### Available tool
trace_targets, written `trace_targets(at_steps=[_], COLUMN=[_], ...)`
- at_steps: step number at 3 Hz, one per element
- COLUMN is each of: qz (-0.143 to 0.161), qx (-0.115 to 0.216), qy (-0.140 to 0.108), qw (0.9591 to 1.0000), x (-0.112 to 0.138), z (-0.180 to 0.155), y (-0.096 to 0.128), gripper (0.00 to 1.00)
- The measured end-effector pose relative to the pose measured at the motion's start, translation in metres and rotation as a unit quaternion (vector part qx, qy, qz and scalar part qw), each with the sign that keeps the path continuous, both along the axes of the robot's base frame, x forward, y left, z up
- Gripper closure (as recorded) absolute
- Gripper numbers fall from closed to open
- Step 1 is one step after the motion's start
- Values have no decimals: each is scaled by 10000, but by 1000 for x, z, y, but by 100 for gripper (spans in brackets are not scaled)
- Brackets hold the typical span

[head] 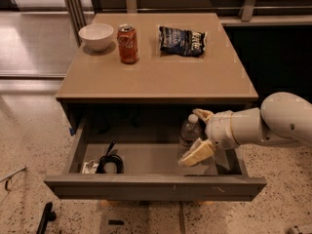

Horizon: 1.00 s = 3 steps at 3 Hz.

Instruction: Pick water bottle from top drawer and place on counter

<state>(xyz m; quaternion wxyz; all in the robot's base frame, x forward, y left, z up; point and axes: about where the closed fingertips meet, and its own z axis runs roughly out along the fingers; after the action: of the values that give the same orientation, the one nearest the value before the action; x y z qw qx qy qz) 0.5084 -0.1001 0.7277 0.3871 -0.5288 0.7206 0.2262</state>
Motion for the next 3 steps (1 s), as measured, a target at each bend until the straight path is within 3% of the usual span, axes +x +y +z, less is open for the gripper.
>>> trace_targets(at_steps=[3], qz=[-184], qx=[-157], qy=[-340], qw=[9991], x=[18], z=[-11], y=[-5], gripper=[3])
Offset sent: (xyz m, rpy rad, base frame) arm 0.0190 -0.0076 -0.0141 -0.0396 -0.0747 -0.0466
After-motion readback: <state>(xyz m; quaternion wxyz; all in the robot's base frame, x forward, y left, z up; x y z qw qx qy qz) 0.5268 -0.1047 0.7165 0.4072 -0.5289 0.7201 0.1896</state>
